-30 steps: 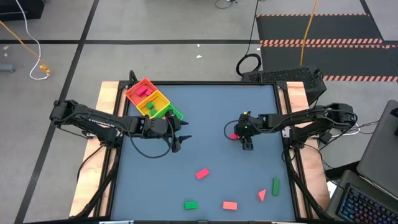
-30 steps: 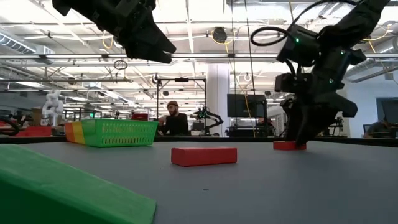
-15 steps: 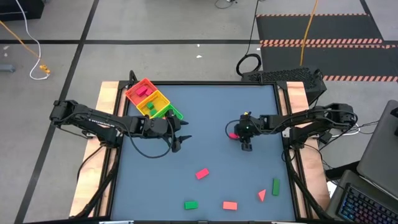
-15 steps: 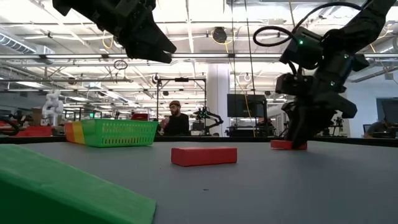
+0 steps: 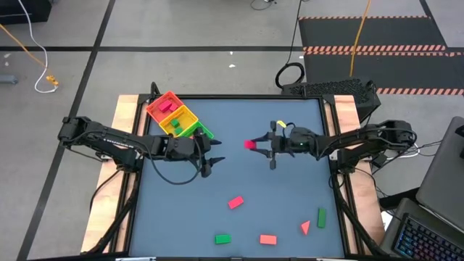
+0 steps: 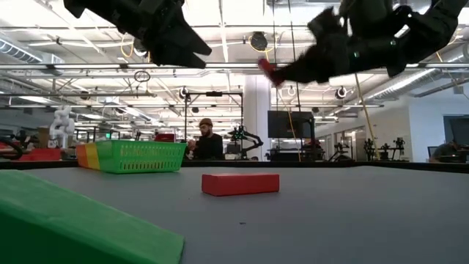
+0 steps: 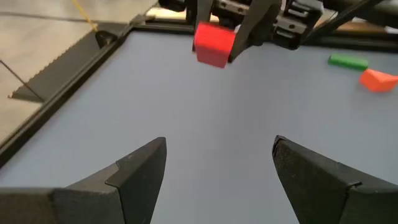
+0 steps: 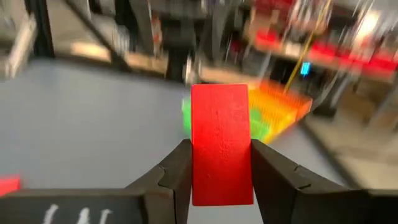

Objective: Sort & place blocks by color
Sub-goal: Put the red block into the orange basket

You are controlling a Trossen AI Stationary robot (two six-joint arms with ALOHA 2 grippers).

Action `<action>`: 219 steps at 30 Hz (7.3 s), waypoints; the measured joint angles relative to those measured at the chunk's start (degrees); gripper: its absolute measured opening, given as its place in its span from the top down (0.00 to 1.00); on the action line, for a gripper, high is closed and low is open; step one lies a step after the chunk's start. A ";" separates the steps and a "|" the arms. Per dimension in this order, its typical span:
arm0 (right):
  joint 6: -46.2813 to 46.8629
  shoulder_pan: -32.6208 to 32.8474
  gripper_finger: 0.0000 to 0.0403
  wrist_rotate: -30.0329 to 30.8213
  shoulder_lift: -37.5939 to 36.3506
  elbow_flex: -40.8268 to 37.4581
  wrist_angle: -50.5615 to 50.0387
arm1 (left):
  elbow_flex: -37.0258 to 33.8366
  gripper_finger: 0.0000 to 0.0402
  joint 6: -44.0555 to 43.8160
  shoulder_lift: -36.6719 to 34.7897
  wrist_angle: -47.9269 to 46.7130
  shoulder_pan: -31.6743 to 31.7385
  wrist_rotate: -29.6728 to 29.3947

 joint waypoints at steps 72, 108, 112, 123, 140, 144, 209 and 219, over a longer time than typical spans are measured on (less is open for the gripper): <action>0.21 4.07 0.59 0.19 2.95 2.73 11.47 | 3.10 0.68 21.93 20.68 46.73 0.47 1.39; 1.35 2.76 0.57 0.43 2.95 2.47 6.52 | 3.06 0.68 -7.85 -6.36 -28.18 33.12 -29.33; 1.39 2.78 0.57 0.58 2.95 2.47 6.60 | 3.06 0.64 -8.76 -5.07 -30.74 41.08 -25.33; 1.33 2.76 0.57 1.93 2.95 2.47 6.64 | 2.62 0.58 -10.11 -2.30 -34.45 50.47 -18.94; 1.38 2.77 0.57 1.91 2.95 2.47 6.64 | 2.62 0.21 -11.90 -2.32 -36.24 46.84 -18.77; 1.35 2.76 0.57 2.05 2.95 2.47 6.61 | 2.62 0.20 -11.90 -2.34 -34.14 42.53 -16.54; 31.45 22.86 0.57 12.18 2.95 2.47 -8.86 | 26.36 0.42 -33.60 41.72 -12.54 -19.95 -7.21; 31.45 22.86 0.57 12.20 2.95 2.47 -9.25 | 26.34 0.42 -36.88 44.63 -12.19 -20.65 -5.86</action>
